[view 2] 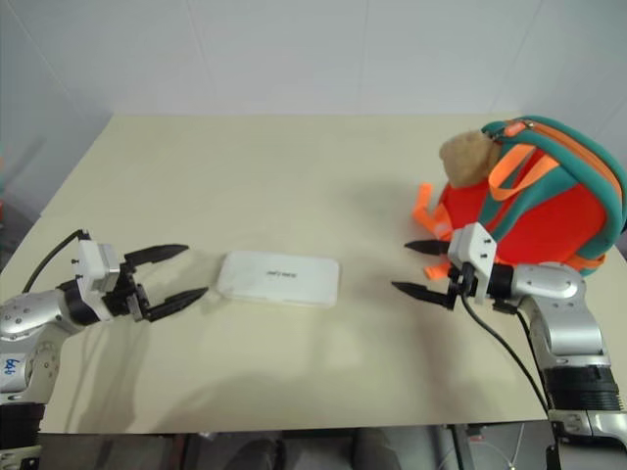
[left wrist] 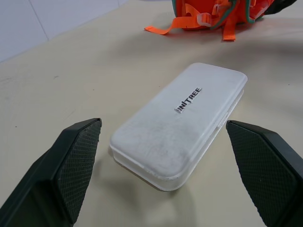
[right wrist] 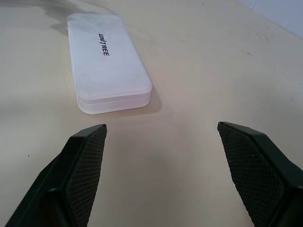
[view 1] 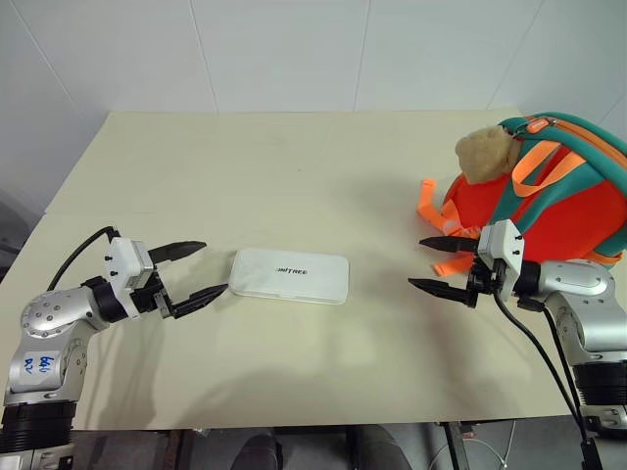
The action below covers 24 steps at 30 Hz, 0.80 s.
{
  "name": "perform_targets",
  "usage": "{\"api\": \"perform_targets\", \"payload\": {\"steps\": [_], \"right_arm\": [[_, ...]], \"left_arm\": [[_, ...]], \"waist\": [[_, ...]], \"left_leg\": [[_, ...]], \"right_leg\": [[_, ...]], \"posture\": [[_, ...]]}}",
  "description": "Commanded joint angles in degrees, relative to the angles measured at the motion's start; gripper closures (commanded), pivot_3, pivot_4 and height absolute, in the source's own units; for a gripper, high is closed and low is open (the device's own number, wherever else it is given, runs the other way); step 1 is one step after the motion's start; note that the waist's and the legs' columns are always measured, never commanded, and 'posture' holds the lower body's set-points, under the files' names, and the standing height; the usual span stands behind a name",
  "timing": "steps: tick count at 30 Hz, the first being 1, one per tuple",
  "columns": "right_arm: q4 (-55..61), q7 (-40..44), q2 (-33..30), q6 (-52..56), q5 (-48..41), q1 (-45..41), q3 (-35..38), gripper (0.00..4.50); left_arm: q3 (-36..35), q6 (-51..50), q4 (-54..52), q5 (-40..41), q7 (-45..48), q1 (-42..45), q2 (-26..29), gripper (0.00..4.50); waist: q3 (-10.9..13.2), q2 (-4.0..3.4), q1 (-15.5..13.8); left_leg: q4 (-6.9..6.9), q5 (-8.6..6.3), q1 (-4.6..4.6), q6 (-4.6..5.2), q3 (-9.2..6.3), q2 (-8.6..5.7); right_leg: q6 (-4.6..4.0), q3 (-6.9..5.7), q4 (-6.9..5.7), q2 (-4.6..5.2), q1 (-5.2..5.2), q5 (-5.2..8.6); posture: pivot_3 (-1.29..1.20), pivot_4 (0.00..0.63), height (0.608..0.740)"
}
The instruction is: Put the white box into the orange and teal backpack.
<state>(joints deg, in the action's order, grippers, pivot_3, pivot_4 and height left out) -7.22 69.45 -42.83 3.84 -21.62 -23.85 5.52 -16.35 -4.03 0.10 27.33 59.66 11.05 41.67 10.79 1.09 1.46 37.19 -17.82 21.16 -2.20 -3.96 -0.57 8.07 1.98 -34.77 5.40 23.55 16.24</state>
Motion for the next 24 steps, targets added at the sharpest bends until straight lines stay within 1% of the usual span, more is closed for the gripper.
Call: {"api": "perform_targets", "payload": {"steps": [1,6,8,9,11,13,16,19,20,21,22,23,24], "right_arm": [[0.3,0.3,0.7,-0.1,-0.7,-1.5,-0.2,0.04],[0.3,-0.7,3.3,0.4,-0.4,-2.5,-1.9,0.04],[1.0,-1.2,4.9,0.9,-0.2,-2.9,-3.3,0.04],[1.3,-1.6,5.7,1.4,-0.1,-3.1,-3.9,0.21],[1.3,-2.2,6.5,1.9,0.4,-3.6,-4.9,0.66],[-0.5,-3.8,7.8,0.5,3.5,-4.5,-7.0,1.26],[-4.5,-6.1,9.7,-0.9,6.7,-6.1,-8.9,2.32],[-7.8,-8.3,11.3,-1.8,8.2,-7.5,-9.0,3.37],[-9.5,-8.8,11.9,-2.5,9.2,-8.4,-9.5,3.68],[-10.8,-9.2,12.2,-2.4,10.2,-8.9,-10.1,4.11],[-11.8,-9.5,12.7,-3.0,11.2,-9.3,-10.7,4.40],[-12.3,-9.9,13.2,-3.2,11.7,-9.4,-11.0,4.41],[-12.0,-10.1,13.5,-2.8,11.8,-9.2,-11.3,4.41]], "left_arm": [[-0.5,-0.2,-2.2,0.2,0.2,0.6,1.3,0.00],[-1.1,0.6,-0.8,-0.9,-1.1,0.0,0.8,0.00],[-1.3,0.6,-0.3,-1.0,-0.4,-0.3,1.5,0.00],[-1.5,1.0,0.6,-1.4,-0.3,-0.3,1.9,0.19],[-1.9,1.4,2.0,-1.7,-0.3,-0.1,2.3,0.60],[-2.0,2.5,4.7,-2.6,-0.5,0.1,2.5,1.18],[-0.2,5.4,8.8,-5.9,-2.9,1.8,1.2,2.14],[1.6,6.7,11.1,-8.2,-5.1,3.6,-0.4,3.09],[2.6,7.2,12.1,-9.3,-5.7,4.6,-0.9,3.38],[3.6,7.8,13.1,-10.6,-6.4,5.6,-1.5,3.72],[4.8,8.4,14.2,-11.8,-7.0,6.6,-2.0,4.04],[5.6,8.7,15.1,-13.0,-7.9,7.4,-2.5,4.36],[6.2,8.6,15.7,-13.6,-8.6,7.8,-3.0,4.47]], "waist": [[0.0,0.00,0.1],[0.0,0.00,0.1],[0.0,0.00,0.1],[0.0,0.00,0.1],[0.0,0.00,0.1],[0.0,0.00,0.1],[0.0,0.00,0.1],[0.0,0.00,-0.2],[0.0,0.00,-0.3],[0.0,0.00,-0.3],[0.0,0.00,-0.3],[0.0,0.01,-0.3],[0.0,0.02,-0.2]], "left_leg": [[0.00,0.00,0.00,0.00,0.00,0.00],[0.01,0.00,-0.02,0.00,0.00,0.01],[0.01,0.00,-0.02,0.00,0.00,0.01],[0.00,0.00,-0.01,0.00,0.00,0.01],[0.00,0.00,0.00,0.00,0.00,0.01],[-0.01,0.00,0.01,0.00,0.00,0.01],[0.00,0.00,-0.01,0.00,0.02,-0.01],[0.02,0.02,0.01,-0.03,-0.01,-0.02],[0.02,0.02,0.01,-0.04,-0.01,-0.06],[0.02,0.03,0.03,-0.06,-0.01,-0.08],[0.03,0.04,0.05,-0.07,-0.01,-0.09],[0.04,0.04,0.05,-0.07,0.00,-0.10],[0.02,0.05,0.06,-0.09,0.01,-0.10]], "right_leg": [[0.00,0.00,0.00,0.00,0.00,0.00],[0.00,0.01,-0.01,-0.01,0.00,0.00],[0.00,0.00,-0.03,-0.01,0.01,0.00],[0.00,0.00,-0.06,-0.01,0.01,0.00],[0.00,0.00,-0.11,-0.01,0.03,0.00],[0.00,0.01,-0.15,0.00,0.04,0.00],[0.00,0.01,-0.09,-0.01,0.05,0.00],[0.00,-0.02,-0.11,0.00,0.06,0.00],[0.00,-0.01,-0.18,0.02,0.05,0.00],[0.02,-0.01,-0.23,0.04,0.06,-0.01],[0.03,-0.01,-0.23,0.04,0.06,-0.02],[0.04,-0.01,-0.22,0.05,0.05,-0.02],[0.05,-0.01,-0.22,0.05,0.06,-0.03]], "posture": [[0.00,0.150,0.740],[0.00,0.150,0.740],[0.00,0.150,0.740],[0.00,0.150,0.740],[0.00,0.150,0.740],[0.00,0.150,0.740],[0.00,0.150,0.740],[0.00,0.150,0.740],[0.00,0.150,0.740],[0.00,0.150,0.740],[0.00,0.150,0.740],[0.00,0.150,0.740],[0.00,0.150,0.740]]}}
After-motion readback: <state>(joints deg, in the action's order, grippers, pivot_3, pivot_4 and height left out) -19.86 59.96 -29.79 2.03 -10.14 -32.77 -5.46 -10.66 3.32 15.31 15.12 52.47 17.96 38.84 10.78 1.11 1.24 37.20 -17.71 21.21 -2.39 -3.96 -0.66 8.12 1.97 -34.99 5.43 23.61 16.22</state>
